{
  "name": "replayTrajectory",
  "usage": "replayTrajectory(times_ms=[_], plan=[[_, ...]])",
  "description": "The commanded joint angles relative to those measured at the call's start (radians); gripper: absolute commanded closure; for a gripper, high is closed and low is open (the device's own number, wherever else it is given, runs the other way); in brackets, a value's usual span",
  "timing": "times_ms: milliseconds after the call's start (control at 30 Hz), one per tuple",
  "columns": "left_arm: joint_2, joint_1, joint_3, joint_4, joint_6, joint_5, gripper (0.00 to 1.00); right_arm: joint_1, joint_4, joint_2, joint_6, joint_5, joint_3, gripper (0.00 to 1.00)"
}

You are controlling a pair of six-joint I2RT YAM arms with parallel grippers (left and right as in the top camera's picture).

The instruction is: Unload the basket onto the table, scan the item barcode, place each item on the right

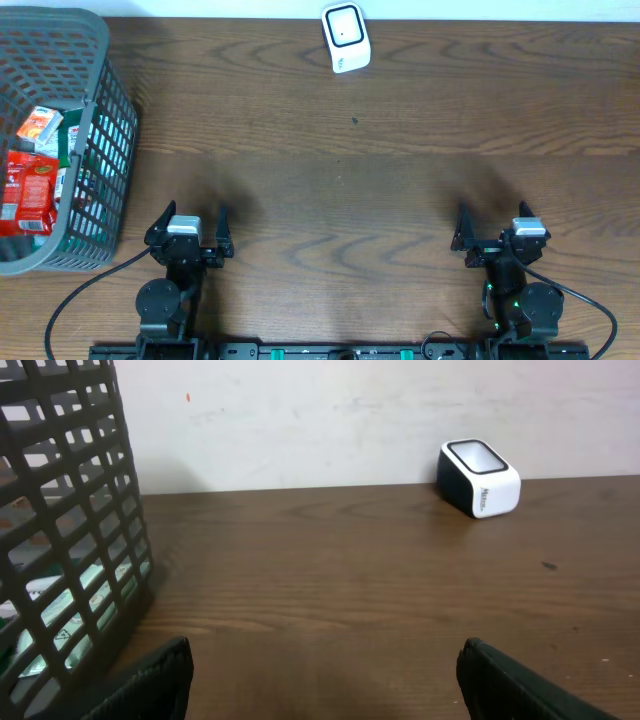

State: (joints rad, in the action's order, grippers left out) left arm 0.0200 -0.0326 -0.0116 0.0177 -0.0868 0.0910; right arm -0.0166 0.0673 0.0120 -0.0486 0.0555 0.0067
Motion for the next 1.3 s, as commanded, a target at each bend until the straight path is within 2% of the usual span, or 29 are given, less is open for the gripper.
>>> replayTrajectory(times_ms=[0,900,967,1133,1267], plan=[[0.003,0.004,0.008,0.044,-0.014,0.024,0.15,-0.013,0.004,0.001,0.001,-0.002,-0.002,0.01],[0.003,0.004,0.007,0.013,-0.002,0.063,0.15,-0.013,0.004,0.001,0.001,-0.002,-0.002,0.01],[0.003,0.004,-0.001,-0.011,0.045,0.143,0.15,-0.013,0.004,0.001,0.001,-0.002,-0.002,0.01],[0.004,0.004,-0.06,0.056,0.215,0.166,0.15,-0.013,0.004,0.001,0.001,-0.002,-0.002,0.01],[0.005,0.004,-0.166,0.158,0.251,0.225,0.15,-0.013,0.004,0.001,0.001,-0.002,-0.002,0.01]])
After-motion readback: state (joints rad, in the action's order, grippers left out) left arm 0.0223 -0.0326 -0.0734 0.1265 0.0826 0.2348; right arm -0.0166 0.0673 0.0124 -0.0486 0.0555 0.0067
